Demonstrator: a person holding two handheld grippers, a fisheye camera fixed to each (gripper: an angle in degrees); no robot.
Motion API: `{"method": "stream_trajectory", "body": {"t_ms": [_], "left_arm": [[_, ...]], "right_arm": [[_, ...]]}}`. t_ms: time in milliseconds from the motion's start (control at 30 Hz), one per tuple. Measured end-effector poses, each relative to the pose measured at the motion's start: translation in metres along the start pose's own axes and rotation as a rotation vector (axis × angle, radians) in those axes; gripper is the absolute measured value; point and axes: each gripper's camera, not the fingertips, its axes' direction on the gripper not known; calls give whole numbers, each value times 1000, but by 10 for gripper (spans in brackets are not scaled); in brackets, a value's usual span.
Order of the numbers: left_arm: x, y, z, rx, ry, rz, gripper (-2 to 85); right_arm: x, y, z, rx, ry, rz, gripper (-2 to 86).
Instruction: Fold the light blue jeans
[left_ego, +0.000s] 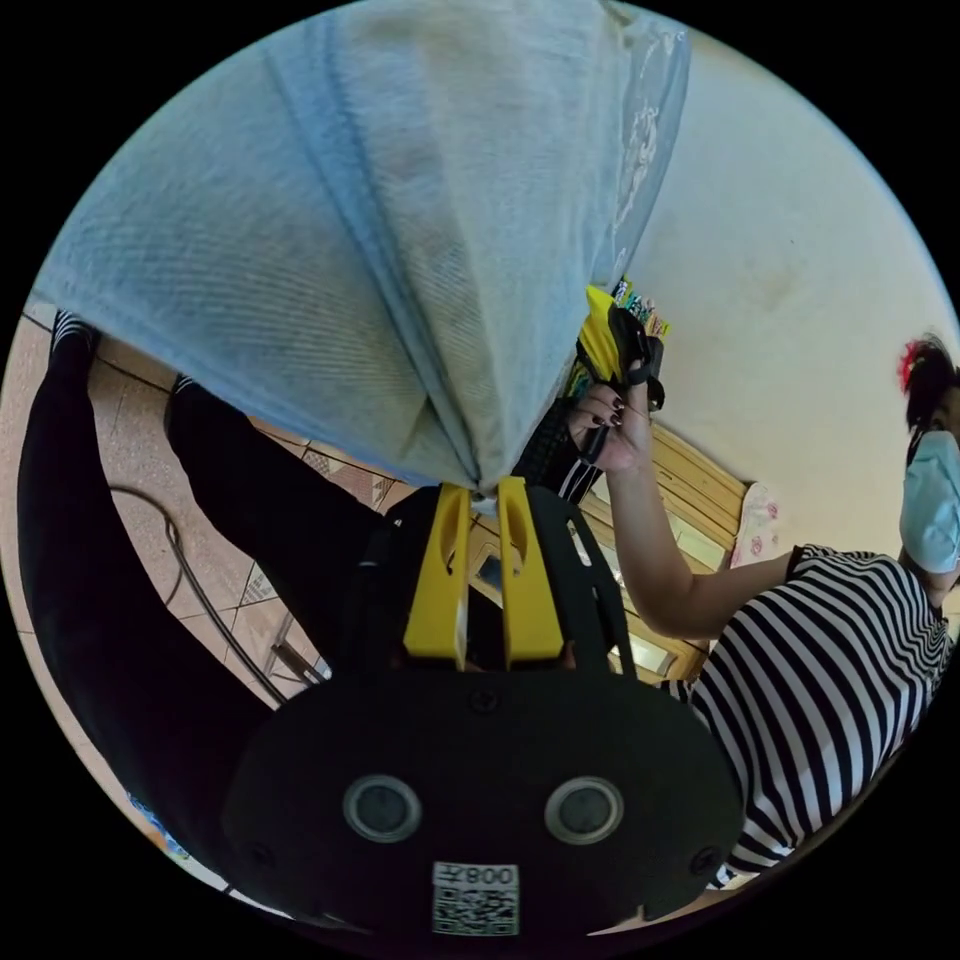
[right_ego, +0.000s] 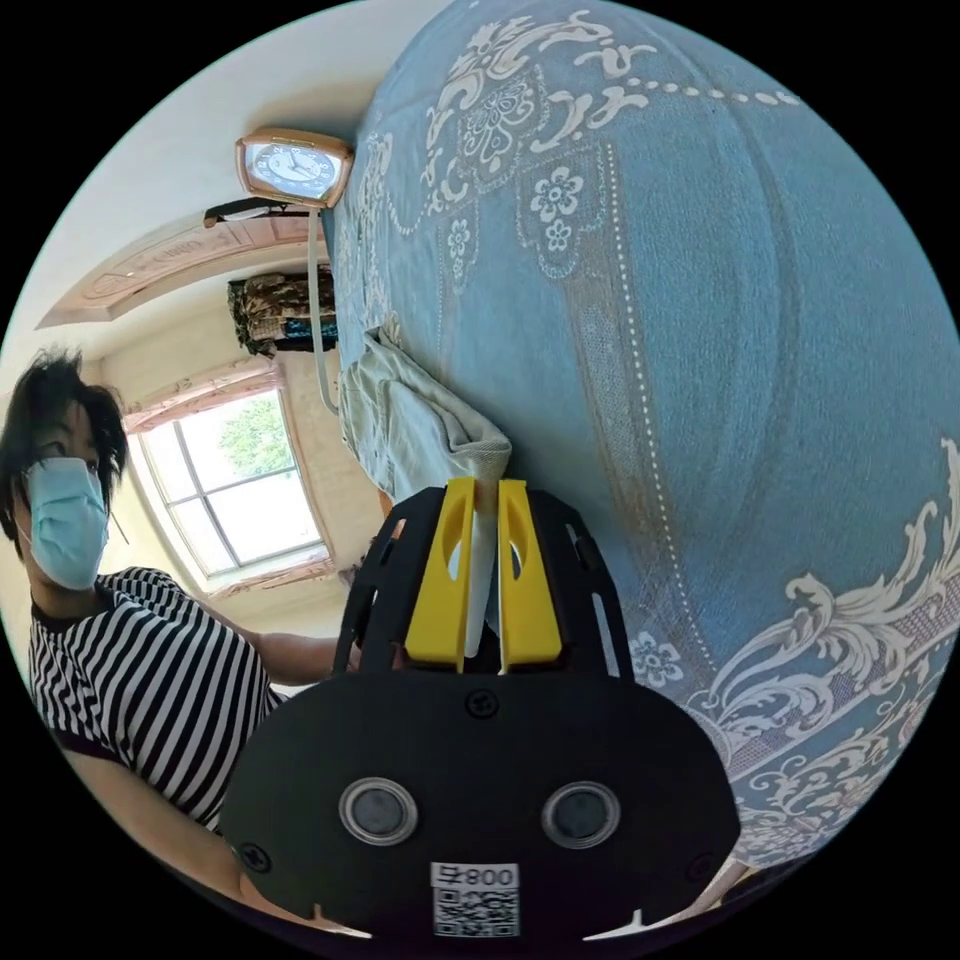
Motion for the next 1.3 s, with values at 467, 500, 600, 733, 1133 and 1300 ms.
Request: {"method": "stream_trajectory", "body": {"t_ms": [467,500,600,733,1133,1300], "left_arm": [[58,84,-46,-69,136,172,42],[59,88,-54,-59,148,178,42],[67,109,-97,-4,216,227,41],[79,141,-175,108,291,312,41],[54,197,-393,436,219,364,41],[41,208,-446,485,220,352,43]], "right_arm": [[-65,-4,-3,4,-33,-32,27],[-78,-11,8,-4,-44,-66,27],[-117,-37,43,-54,-89,-183,27],[-164,-72,95,-120,-152,-316,27],[-252,-198,306,-268,-155,-440,29],[-269,-238,386,-314,-99,-445,29]]}}
